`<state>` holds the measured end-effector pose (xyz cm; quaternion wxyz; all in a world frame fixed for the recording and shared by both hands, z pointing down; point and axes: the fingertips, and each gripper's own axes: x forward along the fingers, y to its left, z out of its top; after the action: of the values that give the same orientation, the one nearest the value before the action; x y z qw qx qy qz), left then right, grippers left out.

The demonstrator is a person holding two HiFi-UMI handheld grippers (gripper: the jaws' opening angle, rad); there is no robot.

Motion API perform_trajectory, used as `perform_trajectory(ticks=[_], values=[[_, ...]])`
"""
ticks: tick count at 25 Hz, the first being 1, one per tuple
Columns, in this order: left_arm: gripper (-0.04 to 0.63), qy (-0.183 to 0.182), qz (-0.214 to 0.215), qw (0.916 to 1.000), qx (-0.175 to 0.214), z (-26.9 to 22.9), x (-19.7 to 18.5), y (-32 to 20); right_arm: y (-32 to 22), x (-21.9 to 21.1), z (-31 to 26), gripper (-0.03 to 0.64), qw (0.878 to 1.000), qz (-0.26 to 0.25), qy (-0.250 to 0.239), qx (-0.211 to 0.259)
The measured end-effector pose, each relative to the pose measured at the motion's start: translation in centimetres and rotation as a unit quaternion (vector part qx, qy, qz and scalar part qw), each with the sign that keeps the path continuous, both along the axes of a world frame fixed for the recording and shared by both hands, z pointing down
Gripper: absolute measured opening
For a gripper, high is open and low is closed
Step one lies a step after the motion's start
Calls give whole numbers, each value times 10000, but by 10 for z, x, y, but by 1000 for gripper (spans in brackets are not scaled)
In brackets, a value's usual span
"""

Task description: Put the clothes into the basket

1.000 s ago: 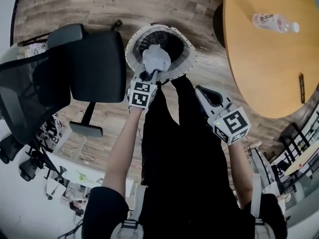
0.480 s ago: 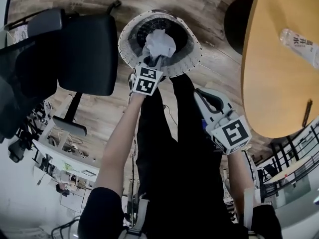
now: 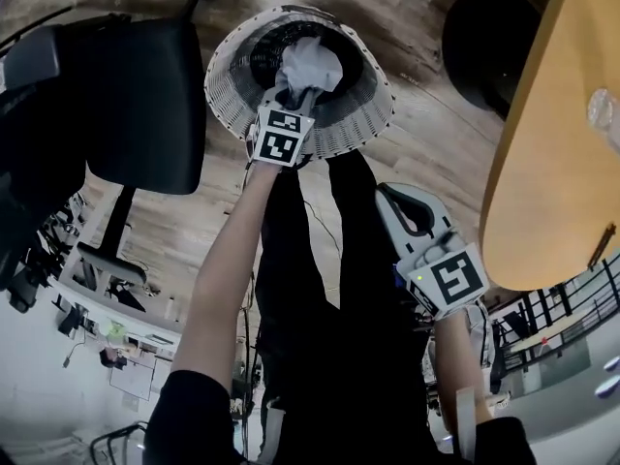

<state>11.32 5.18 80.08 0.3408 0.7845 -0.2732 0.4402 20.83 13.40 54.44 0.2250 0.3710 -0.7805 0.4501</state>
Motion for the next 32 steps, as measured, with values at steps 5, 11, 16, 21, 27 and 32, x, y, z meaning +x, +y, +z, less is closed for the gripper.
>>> perform_trajectory(ticks=[5, 11, 16, 21, 27, 32], values=[[61, -145, -303, 9994, 103, 37, 3, -17, 0, 2, 20, 17, 9999, -15, -56, -90], [61, -282, -553, 9980, 84, 68, 9, -23, 3, -9, 41, 17, 9996, 68, -181, -208], [61, -356, -432, 9984, -92, 94, 6, -20, 11, -20, 56, 17, 9992, 108, -276, -283], [61, -474, -568, 9970, -247, 116, -7, -26, 19, -27, 71, 17, 9984, 201, -340, -415], [61, -606, -651, 9955, -327, 122, -20, -30, 18, -30, 72, 17, 9984, 173, -379, -388], [64, -708, -768, 9942, -252, 120, -29, -40, 16, -27, 72, 18, 9981, 303, -366, -398]])
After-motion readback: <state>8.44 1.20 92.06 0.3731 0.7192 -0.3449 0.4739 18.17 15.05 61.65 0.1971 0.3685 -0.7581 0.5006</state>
